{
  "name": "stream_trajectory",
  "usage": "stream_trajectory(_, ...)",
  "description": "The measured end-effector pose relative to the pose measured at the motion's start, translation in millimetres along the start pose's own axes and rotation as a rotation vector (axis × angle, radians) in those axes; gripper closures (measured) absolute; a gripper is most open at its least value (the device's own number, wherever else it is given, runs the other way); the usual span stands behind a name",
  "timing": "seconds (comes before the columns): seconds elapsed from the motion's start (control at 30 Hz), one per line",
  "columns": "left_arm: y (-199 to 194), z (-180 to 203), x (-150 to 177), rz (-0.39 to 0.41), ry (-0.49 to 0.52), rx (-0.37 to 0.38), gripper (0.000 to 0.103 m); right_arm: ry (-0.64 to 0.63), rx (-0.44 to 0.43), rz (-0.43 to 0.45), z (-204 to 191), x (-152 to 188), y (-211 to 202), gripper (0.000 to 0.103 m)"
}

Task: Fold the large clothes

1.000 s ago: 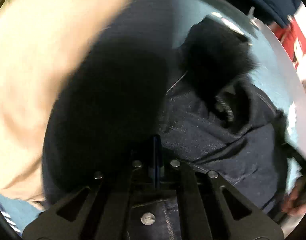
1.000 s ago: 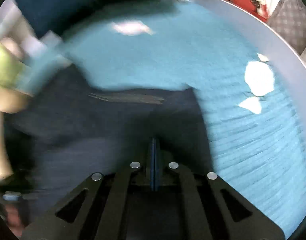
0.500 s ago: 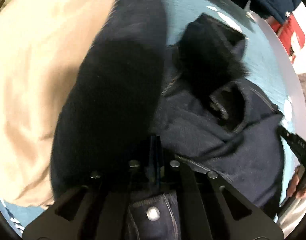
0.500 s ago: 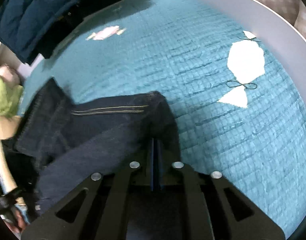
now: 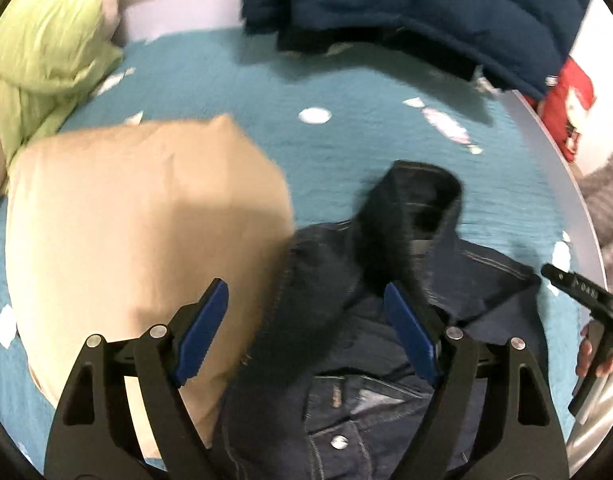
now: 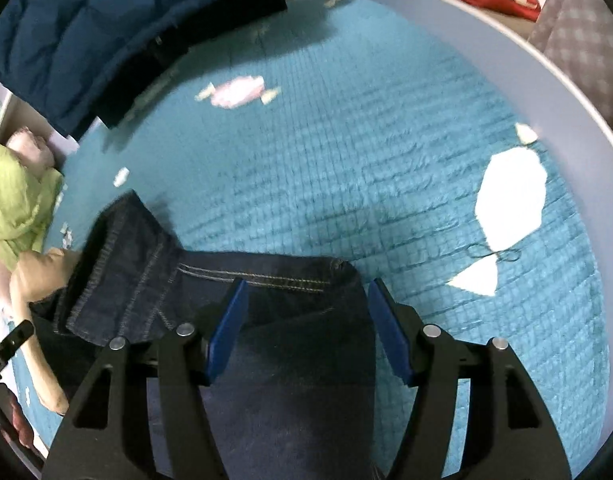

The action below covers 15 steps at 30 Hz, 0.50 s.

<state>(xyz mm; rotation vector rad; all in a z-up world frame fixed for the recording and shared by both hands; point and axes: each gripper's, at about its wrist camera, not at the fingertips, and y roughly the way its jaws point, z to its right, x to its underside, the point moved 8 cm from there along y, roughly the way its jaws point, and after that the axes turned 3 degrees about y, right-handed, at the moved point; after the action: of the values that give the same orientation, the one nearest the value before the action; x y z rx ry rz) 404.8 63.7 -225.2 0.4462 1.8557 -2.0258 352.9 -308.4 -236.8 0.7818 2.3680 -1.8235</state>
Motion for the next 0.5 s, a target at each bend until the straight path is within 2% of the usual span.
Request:
stream_trajectory(0.1, 21, -20, 11, -0.055, -0.056, -0.016, 0.024, 0.026, 0.006, -0.051, 6, 4, 18, 0.044)
stream_trajectory(0.13, 27, -25, 12, -0.057, -0.066, -0.028, 0.032, 0.045, 0.008, -0.069, 8, 5, 27, 0.043)
stream_trajectory(0.17, 35, -27, 10, -0.056, -0.062, -0.05, 0.046, 0.057, 0.02, -0.07, 11, 5, 32, 0.043)
stream_trajectory(0.2, 40, -30, 12, -0.061, -0.046, -0.093, 0.054, 0.067, 0.033, -0.065, 14, 5, 36, 0.044)
stream_trajectory(0.23, 42, -32, 13, -0.061, -0.033, -0.12, 0.064, 0.073, 0.047, -0.054, 15, 4, 38, 0.054)
stream_trajectory(0.3, 41, -35, 13, -0.052, -0.018, -0.143, 0.077, 0.061, 0.092, -0.032, 18, 2, 37, 0.076)
stream_trajectory(0.33, 39, -35, 13, -0.048, -0.018, -0.139, 0.079, 0.058, 0.082, -0.026, 19, 1, 35, 0.083)
stream_trajectory(0.4, 34, -36, 14, -0.039, -0.021, -0.121, 0.083, 0.065, 0.063, -0.02, 20, 1, 29, 0.088)
stream_trajectory(0.5, 24, -35, 13, -0.027, -0.025, -0.1, 0.088, 0.076, 0.025, 0.037, 16, 0, 10, 0.09)
